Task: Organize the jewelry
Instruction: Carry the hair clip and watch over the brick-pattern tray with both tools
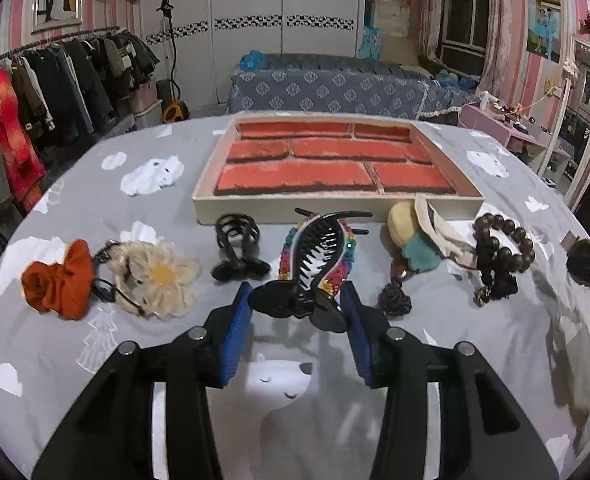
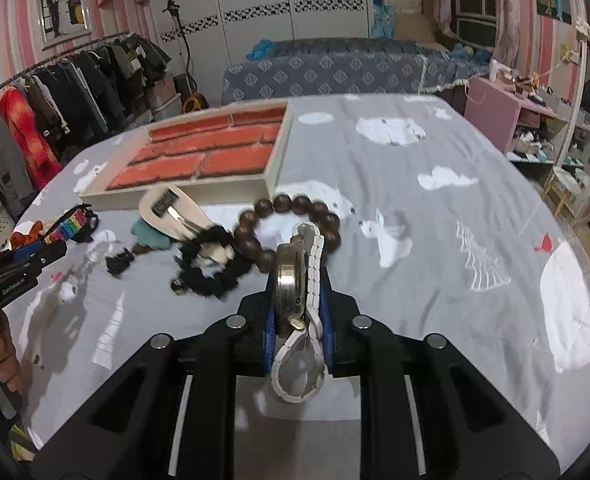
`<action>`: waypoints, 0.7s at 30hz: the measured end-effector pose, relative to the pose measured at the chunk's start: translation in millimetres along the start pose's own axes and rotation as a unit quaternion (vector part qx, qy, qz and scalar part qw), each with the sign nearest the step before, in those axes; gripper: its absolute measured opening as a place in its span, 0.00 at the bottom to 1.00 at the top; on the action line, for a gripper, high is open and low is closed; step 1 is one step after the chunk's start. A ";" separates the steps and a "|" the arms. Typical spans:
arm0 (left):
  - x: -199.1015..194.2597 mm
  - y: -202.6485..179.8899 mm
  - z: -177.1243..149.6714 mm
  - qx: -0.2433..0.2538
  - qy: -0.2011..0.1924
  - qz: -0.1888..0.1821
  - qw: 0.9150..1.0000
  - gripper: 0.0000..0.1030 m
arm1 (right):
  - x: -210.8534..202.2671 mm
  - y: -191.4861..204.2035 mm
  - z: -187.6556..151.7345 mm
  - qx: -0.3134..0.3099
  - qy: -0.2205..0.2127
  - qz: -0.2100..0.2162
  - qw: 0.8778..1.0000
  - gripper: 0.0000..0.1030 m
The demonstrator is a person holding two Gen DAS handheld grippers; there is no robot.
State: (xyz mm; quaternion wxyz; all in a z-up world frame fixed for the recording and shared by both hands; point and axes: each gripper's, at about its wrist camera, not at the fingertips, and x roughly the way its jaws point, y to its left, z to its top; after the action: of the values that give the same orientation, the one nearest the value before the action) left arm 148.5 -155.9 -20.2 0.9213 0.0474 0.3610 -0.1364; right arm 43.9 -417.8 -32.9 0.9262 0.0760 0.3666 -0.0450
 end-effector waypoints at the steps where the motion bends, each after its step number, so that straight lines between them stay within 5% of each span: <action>1: -2.0 1.9 2.0 -0.001 -0.002 0.000 1.000 0.43 | -3.4 3.6 4.2 -0.004 -0.006 0.001 1.000 0.18; 9: -16.3 12.2 29.8 0.005 -0.032 0.005 0.999 0.44 | -12.1 20.1 34.5 -0.010 -0.035 0.015 0.999 0.18; 14: -2.1 23.6 76.6 0.009 -0.056 0.022 0.998 0.44 | -5.5 33.4 79.1 -0.030 -0.062 0.015 0.998 0.18; 21: 46.7 24.1 119.0 0.006 -0.044 0.033 0.998 0.44 | 56.3 57.8 137.3 -0.036 -0.049 0.041 0.997 0.18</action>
State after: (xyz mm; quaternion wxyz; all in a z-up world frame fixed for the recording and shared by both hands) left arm 265.8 -165.1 35.3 0.9400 0.0592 0.3174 -0.1102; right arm 185.1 -386.3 33.5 0.9464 0.0551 0.3183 0.0030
